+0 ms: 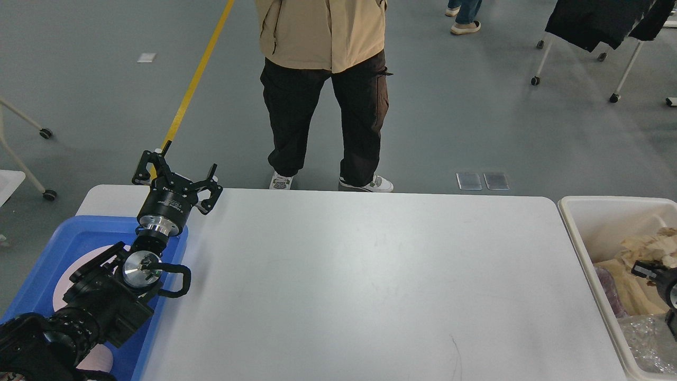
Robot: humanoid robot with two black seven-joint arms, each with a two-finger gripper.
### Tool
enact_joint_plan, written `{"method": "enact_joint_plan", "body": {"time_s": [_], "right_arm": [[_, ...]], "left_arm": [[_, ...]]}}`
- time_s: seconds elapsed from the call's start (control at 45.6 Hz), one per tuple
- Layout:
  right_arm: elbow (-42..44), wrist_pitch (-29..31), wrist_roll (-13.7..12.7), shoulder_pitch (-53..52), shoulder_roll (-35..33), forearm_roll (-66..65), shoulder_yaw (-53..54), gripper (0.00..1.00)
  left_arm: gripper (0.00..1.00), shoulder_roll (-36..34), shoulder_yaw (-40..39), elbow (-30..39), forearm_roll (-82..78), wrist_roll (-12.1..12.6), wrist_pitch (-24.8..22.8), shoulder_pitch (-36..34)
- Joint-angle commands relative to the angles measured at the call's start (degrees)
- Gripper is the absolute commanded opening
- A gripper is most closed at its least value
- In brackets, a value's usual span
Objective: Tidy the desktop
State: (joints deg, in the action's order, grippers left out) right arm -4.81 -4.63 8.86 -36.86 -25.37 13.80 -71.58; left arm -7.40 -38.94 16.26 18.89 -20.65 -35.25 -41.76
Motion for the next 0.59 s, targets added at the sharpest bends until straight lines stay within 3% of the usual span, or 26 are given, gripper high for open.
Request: {"method": "enact_joint_plan", "body": {"time_s": [0.0, 0.373, 0.57], "right_arm": [[0.51, 0.41, -0.16, 0.56, 0.06, 0.17, 3.37, 1.0], [0.51, -0.02, 0.01, -0.58, 1.11, 0.17, 6.45, 1.0], [0.6, -0.29, 0.89, -9.9, 1.82, 0.44, 11.01, 1.0]], "left_arm": [[0.99, -0.16, 0.0, 0.0, 0.0, 0.0, 0.0, 0.01], [0.99, -0.16, 0.0, 0.0, 0.0, 0.0, 0.0, 0.01], [0.99, 0.02, 0.0, 0.0, 0.0, 0.0, 0.0, 0.01]]}}
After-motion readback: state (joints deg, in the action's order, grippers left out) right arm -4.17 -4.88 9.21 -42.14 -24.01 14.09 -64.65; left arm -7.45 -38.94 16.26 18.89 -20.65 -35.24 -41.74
